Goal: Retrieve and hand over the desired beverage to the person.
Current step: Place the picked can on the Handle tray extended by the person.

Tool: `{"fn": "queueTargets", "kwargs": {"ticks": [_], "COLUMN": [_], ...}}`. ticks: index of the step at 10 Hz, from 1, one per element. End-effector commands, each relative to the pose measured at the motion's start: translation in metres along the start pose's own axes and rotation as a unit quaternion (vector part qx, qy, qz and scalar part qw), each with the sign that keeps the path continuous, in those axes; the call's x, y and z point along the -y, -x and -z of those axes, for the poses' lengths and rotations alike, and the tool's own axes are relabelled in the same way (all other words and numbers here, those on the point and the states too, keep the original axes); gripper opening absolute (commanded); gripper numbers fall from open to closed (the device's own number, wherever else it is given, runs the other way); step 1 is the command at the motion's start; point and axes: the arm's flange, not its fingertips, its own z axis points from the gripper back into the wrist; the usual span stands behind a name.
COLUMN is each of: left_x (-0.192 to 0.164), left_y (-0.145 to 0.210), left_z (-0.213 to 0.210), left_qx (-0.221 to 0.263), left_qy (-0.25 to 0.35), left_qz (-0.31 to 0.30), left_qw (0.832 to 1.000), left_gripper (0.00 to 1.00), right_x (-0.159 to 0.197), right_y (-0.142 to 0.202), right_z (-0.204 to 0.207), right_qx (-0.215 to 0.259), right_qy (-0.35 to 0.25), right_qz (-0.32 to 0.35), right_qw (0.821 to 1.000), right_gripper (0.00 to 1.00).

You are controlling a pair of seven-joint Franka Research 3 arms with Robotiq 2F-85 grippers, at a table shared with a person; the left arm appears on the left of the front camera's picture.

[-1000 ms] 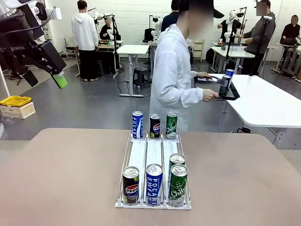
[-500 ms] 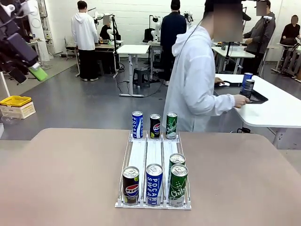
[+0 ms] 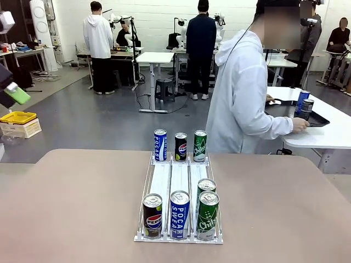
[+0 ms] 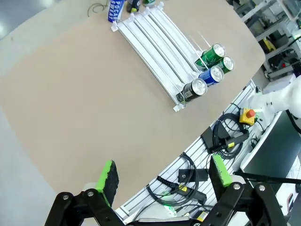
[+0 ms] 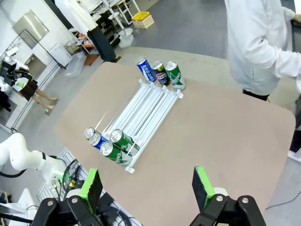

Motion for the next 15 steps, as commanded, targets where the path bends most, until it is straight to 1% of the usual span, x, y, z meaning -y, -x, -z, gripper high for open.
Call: {"fn": "queueTargets", "kwargs": {"ticks": [1, 3, 4, 5, 6, 15], "left_x": [-0.006, -0.012, -0.013, -0.015, -0.01, -0.01], "left_y": [0.022, 0.031, 0.032, 0.033, 0.029, 0.029], "left_z": [-0.015, -0.026, -0.029, -0.029, -0.033, -0.033], "left_qx": [0.043, 0.05, 0.035, 0.031, 0.041, 0.041], "left_qy": [0.014, 0.026, 0.027, 0.03, 0.009, 0.009], "left_qz": [0.006, 0.011, 0.008, 0.011, -0.003, -0.003], "left_qw": [0.999, 0.998, 0.999, 0.999, 0.999, 0.999], "left_gripper": [1.0, 1.0, 1.0, 1.0, 1.0, 1.0], "right_x": [0.0, 0.0, 0.0, 0.0, 0.0, 0.0], "right_y": [-0.002, -0.002, -0.002, -0.002, -0.002, -0.002], "right_z": [0.002, 0.002, 0.002, 0.002, 0.002, 0.002], "right_qx": [0.013, 0.013, 0.013, 0.013, 0.013, 0.013], "right_qy": [-0.019, -0.019, -0.019, -0.019, -0.019, -0.019], "right_qz": [-0.006, -0.006, -0.006, -0.006, -0.006, -0.006], "right_qw": [1.0, 1.0, 1.0, 1.0, 1.0, 1.0], "right_gripper": [1.0, 1.0, 1.0, 1.0, 1.0, 1.0]}}
